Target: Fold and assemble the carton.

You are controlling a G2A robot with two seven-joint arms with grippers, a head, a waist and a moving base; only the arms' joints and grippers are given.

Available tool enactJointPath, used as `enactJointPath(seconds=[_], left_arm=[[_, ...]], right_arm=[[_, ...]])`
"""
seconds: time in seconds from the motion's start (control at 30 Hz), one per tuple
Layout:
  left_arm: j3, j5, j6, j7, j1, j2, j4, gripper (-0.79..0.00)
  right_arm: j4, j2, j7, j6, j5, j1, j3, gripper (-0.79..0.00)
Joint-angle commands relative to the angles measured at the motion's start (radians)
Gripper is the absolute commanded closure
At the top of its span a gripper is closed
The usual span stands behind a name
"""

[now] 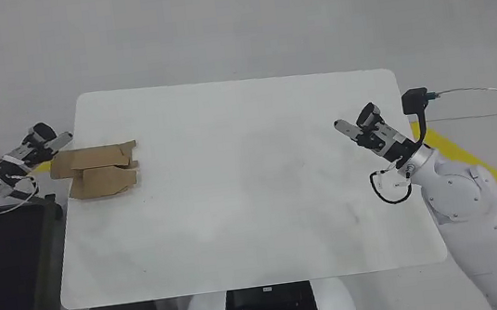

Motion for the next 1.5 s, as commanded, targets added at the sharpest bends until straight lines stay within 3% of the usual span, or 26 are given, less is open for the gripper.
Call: enactJointPath(seconds=[0.0, 0.23, 0.77, 1.07, 1.47], left_arm=[[-0.006, -0.008, 0.0, -0.048, -0.014, 0.005, 0.05, -0.785], [0.004, -0.024, 0.0, -0.1, -0.061, -0.002, 0.168, -0.785], [0.005, -0.026, 0.0, -0.101, -0.063, -0.003, 0.171, -0.785], [-0.008, 0.054, 0.119, -0.066, -0.049, 0.002, 0.227, -0.785], [0.092, 0.133, 0.181, -0.076, -0.143, -0.061, 0.332, -0.785]], right_arm=[[0.0, 0.0, 0.0, 0.0, 0.0, 0.0, 0.0, -0.785], [0.0, 0.0, 0.0, 0.0, 0.0, 0.0, 0.0, -0.785], [0.0, 0.0, 0.0, 0.0, 0.0, 0.0, 0.0, -0.785], [0.0, 0.0, 0.0, 0.0, 0.0, 0.0, 0.0, -0.785], [0.0, 0.0, 0.0, 0.0, 0.0, 0.0, 0.0, -0.785]])
